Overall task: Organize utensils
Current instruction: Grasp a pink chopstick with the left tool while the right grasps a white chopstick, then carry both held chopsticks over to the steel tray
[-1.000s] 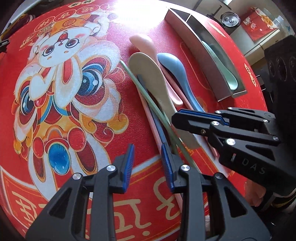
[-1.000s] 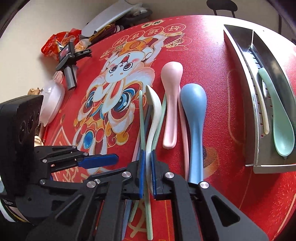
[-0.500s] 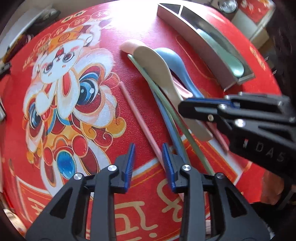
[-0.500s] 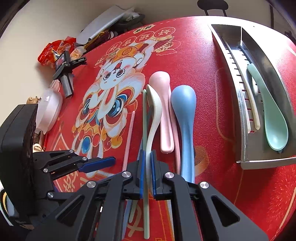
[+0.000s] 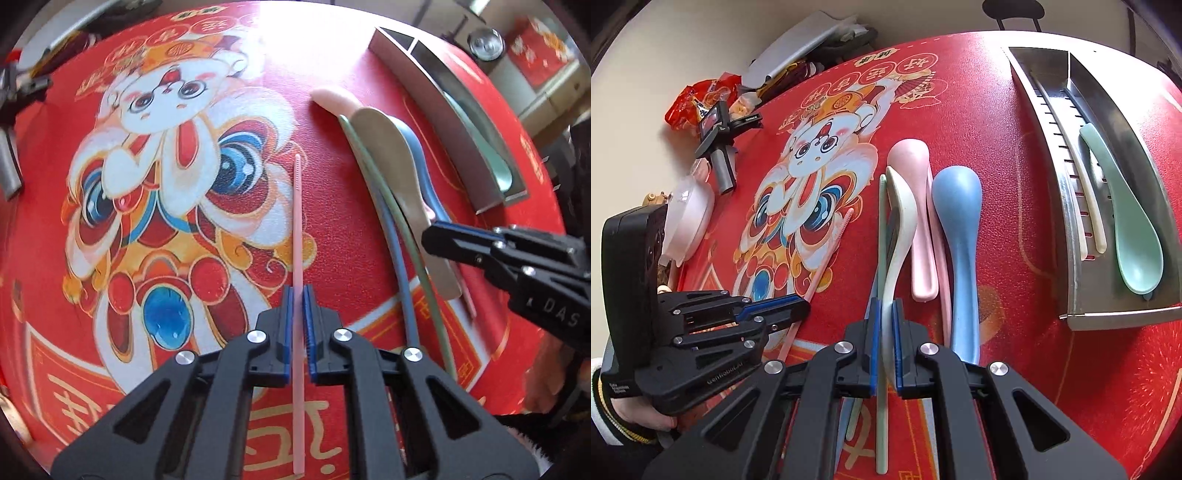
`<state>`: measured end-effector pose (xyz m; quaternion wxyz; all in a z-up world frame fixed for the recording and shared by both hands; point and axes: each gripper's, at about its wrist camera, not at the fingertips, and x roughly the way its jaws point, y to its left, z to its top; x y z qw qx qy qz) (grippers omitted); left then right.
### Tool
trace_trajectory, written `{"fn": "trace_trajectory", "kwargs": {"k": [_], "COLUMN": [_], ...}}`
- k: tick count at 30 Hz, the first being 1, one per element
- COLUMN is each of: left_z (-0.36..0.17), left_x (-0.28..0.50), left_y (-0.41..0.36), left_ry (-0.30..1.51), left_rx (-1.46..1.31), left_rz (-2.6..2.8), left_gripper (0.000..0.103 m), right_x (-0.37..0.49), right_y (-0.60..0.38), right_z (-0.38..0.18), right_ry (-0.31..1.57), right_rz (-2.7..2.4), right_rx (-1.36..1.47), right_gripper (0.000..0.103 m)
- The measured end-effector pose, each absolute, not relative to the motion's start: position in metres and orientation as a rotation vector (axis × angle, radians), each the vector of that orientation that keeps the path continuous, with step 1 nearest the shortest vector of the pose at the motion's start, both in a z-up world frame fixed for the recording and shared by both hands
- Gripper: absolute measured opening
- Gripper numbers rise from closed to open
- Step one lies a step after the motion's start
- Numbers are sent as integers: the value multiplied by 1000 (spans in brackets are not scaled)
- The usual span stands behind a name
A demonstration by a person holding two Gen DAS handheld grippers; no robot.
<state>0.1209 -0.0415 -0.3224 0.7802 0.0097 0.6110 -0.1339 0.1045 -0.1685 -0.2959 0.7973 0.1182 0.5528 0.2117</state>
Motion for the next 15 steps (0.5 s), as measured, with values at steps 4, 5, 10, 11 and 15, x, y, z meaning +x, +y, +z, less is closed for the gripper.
{"fn": "trace_trajectory", "kwargs": {"k": [4,5,10,11,15], "left_z": [-324,-325,-324,-322,-311], "left_x": [124,125,124,123,117], "left_y": [-22,-16,18,20,30], "left_ry": [1320,1321,1312,1306,1276], "left_rx": [-106,-136,-274,-294,-354], "left_rz": [-288,-284,-261,-262,-285], "left_gripper": [10,10,10,10,10], "right_x": [105,105,103,103,102], "right_y": [-167,-166,-166,-165,-165], "right_z": [-295,-294,-294,-293,-289], "right_ry": [1186,1186,1183,1182,1172], "right_rz": [455,455,457,459,471], "right_rx": [247,246,245,245,250], "right_gripper": [7,7,6,6,6]}}
